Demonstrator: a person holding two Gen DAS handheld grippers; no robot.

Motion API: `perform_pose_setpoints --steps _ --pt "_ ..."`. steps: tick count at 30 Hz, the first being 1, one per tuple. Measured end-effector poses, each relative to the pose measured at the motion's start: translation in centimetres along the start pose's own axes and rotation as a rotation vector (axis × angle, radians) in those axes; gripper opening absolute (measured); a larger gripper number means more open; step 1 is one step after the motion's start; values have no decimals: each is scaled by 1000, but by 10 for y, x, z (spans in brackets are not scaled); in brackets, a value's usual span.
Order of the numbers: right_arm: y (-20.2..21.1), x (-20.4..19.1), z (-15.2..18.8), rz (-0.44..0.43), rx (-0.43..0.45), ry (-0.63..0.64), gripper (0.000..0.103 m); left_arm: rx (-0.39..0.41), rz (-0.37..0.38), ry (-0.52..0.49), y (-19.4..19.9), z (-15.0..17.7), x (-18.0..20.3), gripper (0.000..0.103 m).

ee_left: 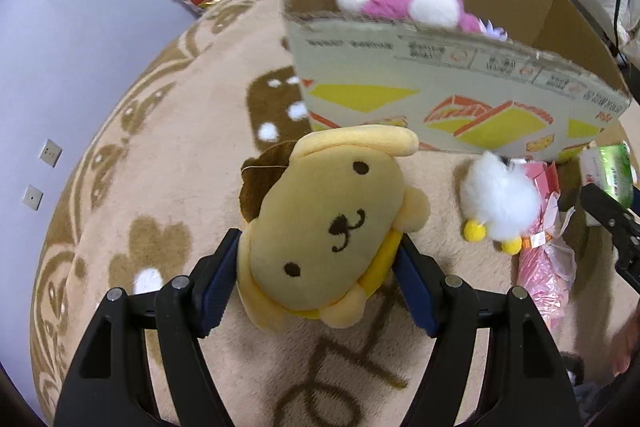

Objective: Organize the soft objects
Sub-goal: 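Lift the yellow dog plush with the left tool while the right tool grasps the green tissue pack, then carry both items over the box and release them inside, opening both tools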

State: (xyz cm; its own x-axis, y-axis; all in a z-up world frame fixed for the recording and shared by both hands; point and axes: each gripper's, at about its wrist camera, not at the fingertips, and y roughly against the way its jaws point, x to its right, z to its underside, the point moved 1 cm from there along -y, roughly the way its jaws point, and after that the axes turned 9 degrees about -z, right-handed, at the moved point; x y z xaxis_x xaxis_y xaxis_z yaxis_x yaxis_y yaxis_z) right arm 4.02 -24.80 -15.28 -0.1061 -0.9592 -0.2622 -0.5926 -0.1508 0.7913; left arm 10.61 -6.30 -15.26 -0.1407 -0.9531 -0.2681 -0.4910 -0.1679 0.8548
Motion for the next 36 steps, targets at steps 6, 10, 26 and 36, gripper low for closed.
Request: perform_pose_setpoints --steps 6,10,26,36 --pt "44 -17 -11 3 141 48 78 101 -7 72 40 0 -17 72" --pt "66 -26 -18 9 230 92 78 203 -26 101 72 1 -24 72" --pt "104 -50 -57 -7 416 198 78 542 -46 119 149 -10 -32 72" --pt "107 -54 -79 -33 492 206 78 605 -20 86 158 -24 -24 72"
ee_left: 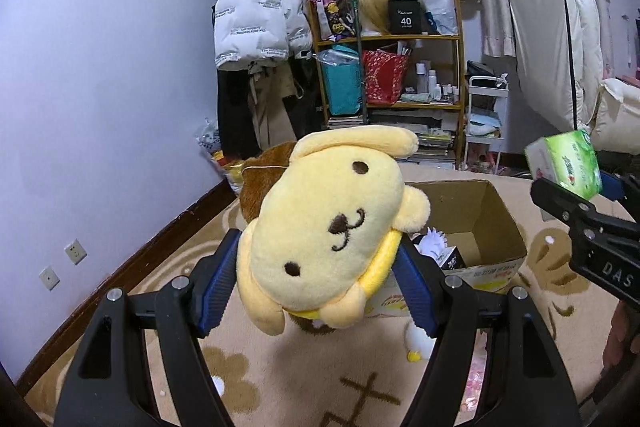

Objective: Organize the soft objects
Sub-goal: 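Carry both items over the box and release them inside, opening both tools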

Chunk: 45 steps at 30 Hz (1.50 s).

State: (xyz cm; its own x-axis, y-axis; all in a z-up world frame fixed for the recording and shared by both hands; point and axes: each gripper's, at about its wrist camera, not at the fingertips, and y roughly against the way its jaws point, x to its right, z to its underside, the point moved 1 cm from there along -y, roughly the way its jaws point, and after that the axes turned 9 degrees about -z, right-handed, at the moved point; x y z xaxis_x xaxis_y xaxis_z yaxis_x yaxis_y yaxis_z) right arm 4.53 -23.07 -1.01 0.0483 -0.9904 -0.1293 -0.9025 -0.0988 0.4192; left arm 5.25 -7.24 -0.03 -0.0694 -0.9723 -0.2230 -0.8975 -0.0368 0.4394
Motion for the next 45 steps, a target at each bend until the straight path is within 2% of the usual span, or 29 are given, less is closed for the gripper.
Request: perform_pose_setpoints --steps 5,9,15,20,26,33,37,41,45 --pt "-9 -2 -11 -1 18 39 78 50 6 -24 -6 -11 9 72" --pt "-22 2 -17 0 21 45 78 120 -16 -20 -15 -20 15 72" --pt "-48 6 -22 -4 -1 62 79 110 8 -18 -42 -37 23 73" --pt "-68 15 -20 -15 -34 40 79 83 45 -48 -61 -40 33 73" --pt "-87 32 -5 -32 -85 -23 79 -17 123 -43 -89 -32 44 73" --pt "-99 46 18 -60 -134 -70 79 -101 162 -111 -110 -17 64 75" --pt "-105 51 26 -94 -173 -103 79 -127 158 -132 -117 -11 70 76" --pt "-105 55 30 -90 -187 -124 79 -171 155 -121 -124 -6 67 86" --pt "-104 57 31 -98 -196 -146 80 -159 142 -116 -120 -6 63 93"
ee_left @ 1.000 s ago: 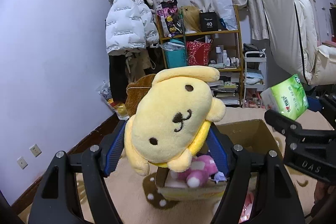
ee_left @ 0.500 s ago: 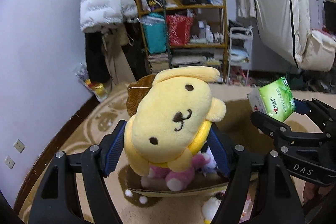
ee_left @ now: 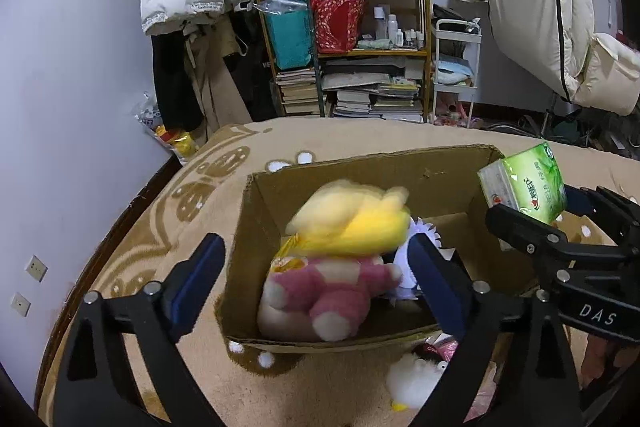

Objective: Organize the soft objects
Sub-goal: 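Carry both items over the box and release them inside, opening both tools, then reach the left tool to the white penguin plush while the right tool reaches the pink bottle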

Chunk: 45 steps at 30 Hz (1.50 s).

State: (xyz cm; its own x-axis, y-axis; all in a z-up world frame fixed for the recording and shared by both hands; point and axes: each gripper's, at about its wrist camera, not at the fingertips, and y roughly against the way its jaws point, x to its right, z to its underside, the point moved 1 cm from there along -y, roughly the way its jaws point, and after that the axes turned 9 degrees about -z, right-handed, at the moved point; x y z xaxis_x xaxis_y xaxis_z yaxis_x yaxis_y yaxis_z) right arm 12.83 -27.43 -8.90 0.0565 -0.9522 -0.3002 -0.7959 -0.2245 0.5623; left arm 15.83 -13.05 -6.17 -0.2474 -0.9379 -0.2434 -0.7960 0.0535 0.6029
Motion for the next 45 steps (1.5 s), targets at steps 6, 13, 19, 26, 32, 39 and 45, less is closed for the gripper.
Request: perform_pose_setpoints --steps 6,13,19,26,32,39,45 --pt "11 0 -4 -10 39 -20 102 -1 -20 10 11 3 -6 98" --pt "33 1 -5 -1 58 -51 103 -14 -29 36 28 8 -16 101" --pt "57 -6 -3 10 68 -45 103 -24 -50 57 47 13 -24 101" --pt "87 -14 2 22 93 -71 103 -38 -57 55 78 18 -34 101" --pt "106 -24 10 48 77 -46 103 -32 -72 41 102 26 -39 101" --pt "118 -31 23 48 53 -46 103 -59 -56 24 118 43 -34 101" --pt "121 -33 30 43 29 -45 103 -84 -48 4 118 52 -27 101"
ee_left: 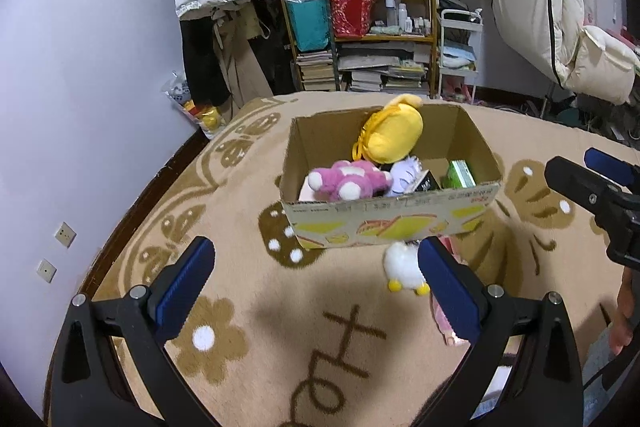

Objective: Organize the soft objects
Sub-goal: 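Reach the left tool to the white penguin plush while the right tool reaches the pink bottle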

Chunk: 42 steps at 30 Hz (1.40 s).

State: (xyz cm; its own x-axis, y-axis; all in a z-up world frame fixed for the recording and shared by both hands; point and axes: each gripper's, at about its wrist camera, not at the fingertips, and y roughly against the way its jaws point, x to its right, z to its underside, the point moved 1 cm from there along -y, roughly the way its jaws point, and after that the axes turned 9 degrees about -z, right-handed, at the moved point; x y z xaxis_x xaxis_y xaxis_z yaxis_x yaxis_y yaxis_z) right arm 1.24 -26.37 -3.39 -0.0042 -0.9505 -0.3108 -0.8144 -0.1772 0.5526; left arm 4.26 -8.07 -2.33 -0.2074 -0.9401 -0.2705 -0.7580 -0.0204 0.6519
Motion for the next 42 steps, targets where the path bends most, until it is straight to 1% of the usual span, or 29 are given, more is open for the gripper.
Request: perform_pose_setpoints --steps 7,14,24,28,33,38,42 --pt "-14 4 7 10 -56 -28 103 -33 5 -20 -13 7 7 101" --pt "-41 17 18 4 -120 -102 103 -82 41 0 -40 15 14 101" --pt "-78 37 31 12 -191 -207 103 -136 65 -52 -77 23 37 101" --pt "-92 46 37 12 -225 -242 103 -149 88 -56 -88 26 44 101" --pt "-108 53 46 0 -276 -282 103 -171 147 -69 -105 28 57 101" --pt "-122 56 51 -8 -312 -300 103 -200 167 -92 -122 33 70 101" --pt "-131 58 54 -11 -330 -314 103 -226 189 -88 -135 36 76 101"
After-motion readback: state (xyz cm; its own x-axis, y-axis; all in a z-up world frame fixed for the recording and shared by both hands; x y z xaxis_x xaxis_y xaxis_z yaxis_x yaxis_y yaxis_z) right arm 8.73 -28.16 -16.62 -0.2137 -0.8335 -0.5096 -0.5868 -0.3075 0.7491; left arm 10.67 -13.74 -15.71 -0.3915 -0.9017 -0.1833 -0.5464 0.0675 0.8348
